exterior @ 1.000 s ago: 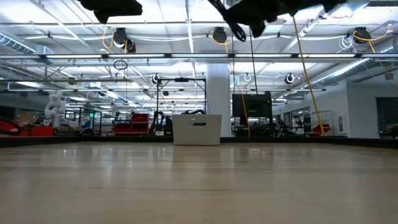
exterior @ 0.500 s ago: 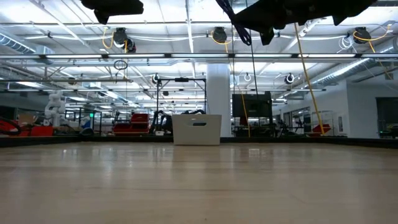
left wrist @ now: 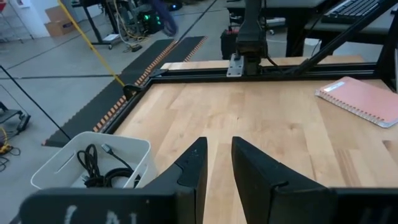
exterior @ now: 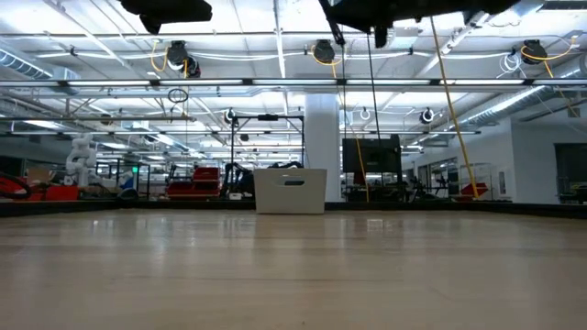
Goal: Pick and place USB-C Cables
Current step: Put the blue charger cable into the gray bin
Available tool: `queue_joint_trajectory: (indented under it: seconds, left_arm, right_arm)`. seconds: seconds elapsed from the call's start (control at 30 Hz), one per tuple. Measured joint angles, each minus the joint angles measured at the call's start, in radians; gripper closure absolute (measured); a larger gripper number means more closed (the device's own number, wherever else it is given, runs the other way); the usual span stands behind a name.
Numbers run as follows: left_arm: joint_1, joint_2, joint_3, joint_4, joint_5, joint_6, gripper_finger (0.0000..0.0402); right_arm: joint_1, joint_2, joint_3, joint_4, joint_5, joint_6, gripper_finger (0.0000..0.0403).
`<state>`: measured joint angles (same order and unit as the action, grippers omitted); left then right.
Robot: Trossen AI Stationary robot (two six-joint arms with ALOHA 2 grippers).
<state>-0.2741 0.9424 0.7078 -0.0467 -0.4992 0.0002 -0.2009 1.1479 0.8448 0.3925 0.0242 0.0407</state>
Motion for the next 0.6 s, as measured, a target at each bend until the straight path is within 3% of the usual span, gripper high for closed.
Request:
queue_joint_trajectory:
  seconds: [0.4, 0.6]
  left_arm:
    - [0.006, 0.0, 0.0, 0.082, 0.002, -0.002, 0.0325]
    - [0.006, 0.0, 0.0, 0.093, 0.003, -0.003, 0.0325]
  right_arm:
    - [-0.196, 0.278, 0.309, -0.054, 0.002, -0.045, 0.0389]
    - [-0.268, 0.43, 0.371, -0.11, -0.002, 0.012, 0.0389]
